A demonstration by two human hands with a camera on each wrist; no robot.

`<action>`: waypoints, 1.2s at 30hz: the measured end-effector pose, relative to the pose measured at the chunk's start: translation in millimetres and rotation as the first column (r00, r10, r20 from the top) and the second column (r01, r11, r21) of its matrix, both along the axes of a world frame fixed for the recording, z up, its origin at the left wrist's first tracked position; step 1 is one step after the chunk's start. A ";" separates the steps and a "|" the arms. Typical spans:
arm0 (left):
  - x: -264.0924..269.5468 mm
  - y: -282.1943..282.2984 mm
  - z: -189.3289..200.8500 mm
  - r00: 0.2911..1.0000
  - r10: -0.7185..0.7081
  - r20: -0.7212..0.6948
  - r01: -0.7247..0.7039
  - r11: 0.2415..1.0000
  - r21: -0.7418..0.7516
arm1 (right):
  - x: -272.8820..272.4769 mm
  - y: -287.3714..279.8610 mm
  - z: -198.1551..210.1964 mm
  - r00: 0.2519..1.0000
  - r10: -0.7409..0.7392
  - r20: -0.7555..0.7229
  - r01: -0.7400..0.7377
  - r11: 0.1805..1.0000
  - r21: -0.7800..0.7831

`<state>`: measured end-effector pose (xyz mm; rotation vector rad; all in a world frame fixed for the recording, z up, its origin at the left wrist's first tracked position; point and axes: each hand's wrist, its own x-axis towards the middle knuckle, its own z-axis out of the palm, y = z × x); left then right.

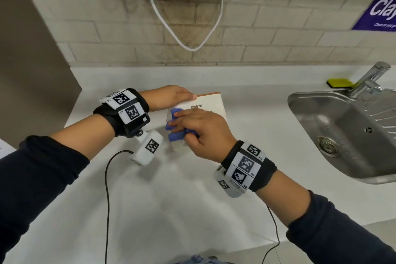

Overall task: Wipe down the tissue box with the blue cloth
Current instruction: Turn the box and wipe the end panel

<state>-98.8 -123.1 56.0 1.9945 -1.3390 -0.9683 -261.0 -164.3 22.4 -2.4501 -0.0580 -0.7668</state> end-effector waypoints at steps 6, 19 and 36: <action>-4.9 4.8 2.8 0.999 -0.012 0.037 0.012 1.000 0.005 | -35.7 -6.6 -4.3 0.994 0.088 -0.058 -0.082 0.992 0.096; -6.8 4.2 -2.1 0.995 0.045 0.089 -0.042 0.999 -0.033 | -27.9 -13.9 -4.2 0.935 -0.356 -0.007 0.303 0.785 0.541; -35.5 25.3 -9.6 0.997 -0.019 0.074 0.021 0.999 -0.025 | -106.6 -29.9 -4.2 0.888 -0.424 0.177 -0.224 -0.062 0.973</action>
